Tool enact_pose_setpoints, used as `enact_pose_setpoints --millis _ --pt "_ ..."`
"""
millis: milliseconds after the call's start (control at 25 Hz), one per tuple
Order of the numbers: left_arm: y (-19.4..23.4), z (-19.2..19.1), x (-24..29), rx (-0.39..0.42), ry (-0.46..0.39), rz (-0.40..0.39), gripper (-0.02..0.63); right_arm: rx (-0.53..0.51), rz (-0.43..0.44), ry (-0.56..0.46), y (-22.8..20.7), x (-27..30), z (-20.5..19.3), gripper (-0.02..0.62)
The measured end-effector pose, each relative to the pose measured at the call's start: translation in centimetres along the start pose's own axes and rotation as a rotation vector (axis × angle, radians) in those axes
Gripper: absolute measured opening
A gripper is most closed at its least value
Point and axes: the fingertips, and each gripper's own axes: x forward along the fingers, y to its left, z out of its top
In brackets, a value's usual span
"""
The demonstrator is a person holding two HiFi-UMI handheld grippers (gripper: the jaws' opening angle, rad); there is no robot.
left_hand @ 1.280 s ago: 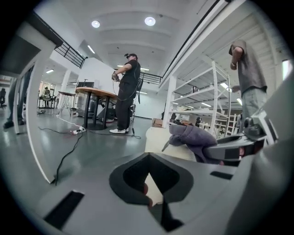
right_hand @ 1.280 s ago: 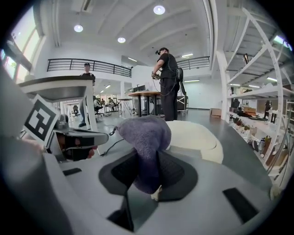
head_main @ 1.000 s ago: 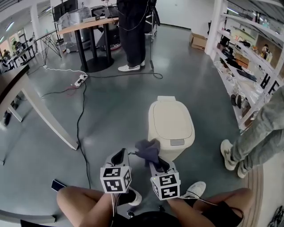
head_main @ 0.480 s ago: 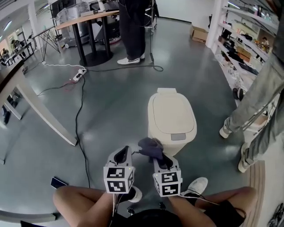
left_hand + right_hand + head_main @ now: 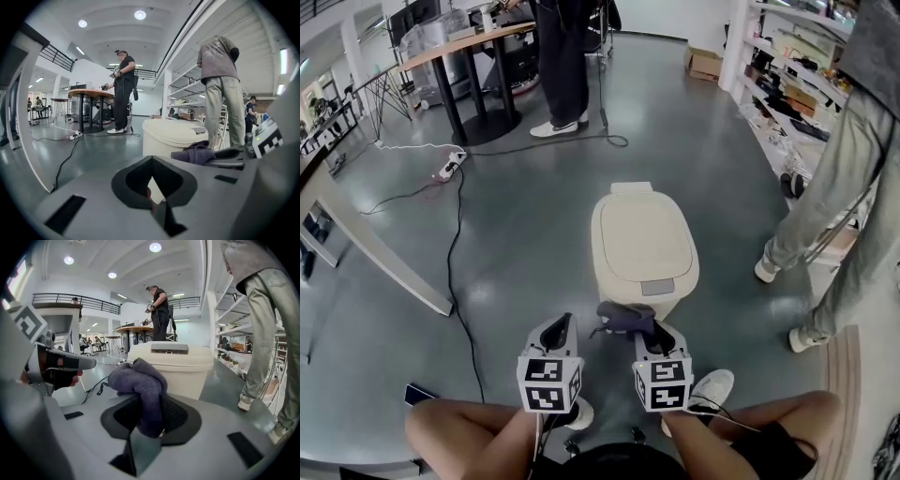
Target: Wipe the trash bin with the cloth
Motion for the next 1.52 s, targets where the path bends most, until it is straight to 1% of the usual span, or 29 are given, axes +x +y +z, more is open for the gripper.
enact_pose_setpoints --millis 280,720,880,1040,1280,1360,1520 --pt "-2.2 -0.1 1.4 0.028 -0.003 -0.043 -0.002 0.019 -0.059 0.017 -4.0 0.0 -0.8 0.109" --pt "-5.0 -0.5 3.1 0.011 0.013 -0.103 -0.002 0.015 -0.142 0.034 -9.7 -0.1 -1.6 0.109" --pt "-6.4 -0.4 3.6 0.016 0.011 -0.128 -0.002 0.014 -0.169 0.046 -11.4 0.1 -2.0 0.108" --pt "-6.9 -0.8 4.1 0.019 0.026 -0.137 -0.002 0.016 -0.186 0.057 -12.7 0.3 -2.2 0.109" --pt "-6.7 -1.2 4.1 0.017 0.033 -0.132 -0.002 0.021 -0.186 0.072 -12.5 -0.3 -3.3 0.109" --pt "-6.3 -1.4 4.1 0.015 0.035 -0.125 -0.002 0.015 -0.169 0.077 -11.4 -0.8 -3.9 0.109" --pt "-5.2 -1.8 4.1 0.005 0.038 -0.109 -0.002 -0.014 -0.11 0.111 -7.6 -1.5 -5.9 0.109"
